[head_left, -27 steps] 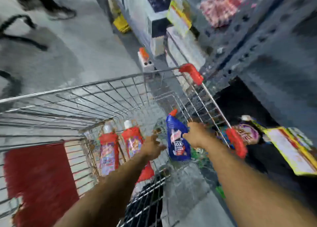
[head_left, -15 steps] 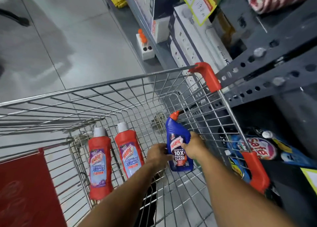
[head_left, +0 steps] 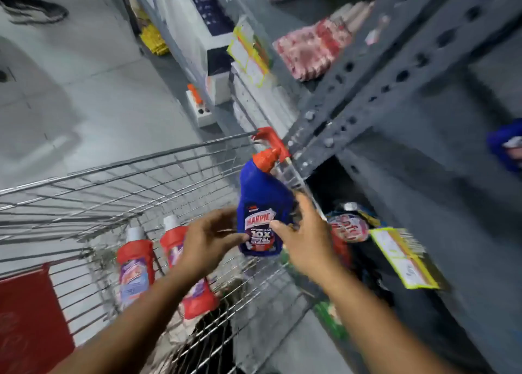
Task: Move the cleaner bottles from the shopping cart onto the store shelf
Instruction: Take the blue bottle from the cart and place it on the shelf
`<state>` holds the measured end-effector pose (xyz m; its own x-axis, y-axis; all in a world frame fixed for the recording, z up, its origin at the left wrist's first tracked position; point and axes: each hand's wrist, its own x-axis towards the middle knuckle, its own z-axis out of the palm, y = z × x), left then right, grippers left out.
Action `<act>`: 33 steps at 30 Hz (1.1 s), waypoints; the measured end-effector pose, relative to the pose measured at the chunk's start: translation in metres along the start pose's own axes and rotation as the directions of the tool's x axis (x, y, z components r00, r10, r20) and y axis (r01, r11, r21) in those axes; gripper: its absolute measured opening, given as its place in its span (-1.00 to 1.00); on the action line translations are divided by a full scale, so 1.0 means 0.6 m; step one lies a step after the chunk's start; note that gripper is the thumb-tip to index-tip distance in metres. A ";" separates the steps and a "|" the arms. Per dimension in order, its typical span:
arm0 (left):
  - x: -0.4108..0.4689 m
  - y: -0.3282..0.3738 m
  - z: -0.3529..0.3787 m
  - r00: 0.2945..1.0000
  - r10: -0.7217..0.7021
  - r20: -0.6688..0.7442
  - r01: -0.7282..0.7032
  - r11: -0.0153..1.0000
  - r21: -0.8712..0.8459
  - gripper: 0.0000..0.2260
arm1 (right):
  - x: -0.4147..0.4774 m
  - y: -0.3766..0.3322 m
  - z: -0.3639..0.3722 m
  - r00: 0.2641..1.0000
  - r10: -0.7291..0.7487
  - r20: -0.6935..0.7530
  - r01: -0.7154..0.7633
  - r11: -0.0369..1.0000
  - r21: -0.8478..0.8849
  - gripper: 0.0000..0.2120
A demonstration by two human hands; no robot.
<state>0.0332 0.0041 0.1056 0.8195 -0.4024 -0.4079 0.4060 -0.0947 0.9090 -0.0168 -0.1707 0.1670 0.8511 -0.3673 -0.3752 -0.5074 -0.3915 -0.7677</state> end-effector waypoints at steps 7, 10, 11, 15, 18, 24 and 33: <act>-0.062 0.215 0.183 0.793 0.502 0.345 -0.561 0.822 0.093 -0.62 | -0.196 -0.035 -0.190 0.791 -0.078 -0.607 0.318 0.900 0.299 -0.42; -0.061 0.255 0.301 0.652 0.599 0.465 -0.702 0.709 0.071 -0.60 | -0.240 -0.008 -0.270 0.635 -0.053 -0.771 0.394 0.881 0.263 -0.38; -0.057 0.258 0.337 0.630 0.586 0.510 -0.708 0.703 0.065 -0.60 | -0.247 0.007 -0.288 0.591 -0.039 -0.806 0.391 0.887 0.244 -0.37; -0.041 0.245 0.442 0.604 0.476 0.639 -0.656 0.752 0.060 -0.57 | -0.257 0.052 -0.334 0.481 0.014 -0.876 0.378 0.899 0.222 -0.40; -0.036 0.248 0.476 0.596 0.481 0.643 -0.654 0.756 0.041 -0.56 | -0.255 0.063 -0.351 0.468 0.032 -0.883 0.369 0.901 0.228 -0.40; -0.030 0.241 0.478 0.601 0.464 0.651 -0.624 0.781 0.018 -0.56 | -0.247 0.082 -0.350 0.463 0.022 -0.886 0.335 0.921 0.198 -0.38; -0.045 0.208 0.336 0.737 0.646 0.201 -0.669 0.738 0.082 -0.74 | -0.278 0.061 -0.226 0.522 -0.523 -0.673 0.349 0.852 -0.391 -0.41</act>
<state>-0.0198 -0.1802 0.2475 0.7847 -0.5405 0.3036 -0.2822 0.1246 0.9512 -0.1957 -0.2382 0.2718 0.6192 -0.5550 0.5554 -0.1875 -0.7914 -0.5818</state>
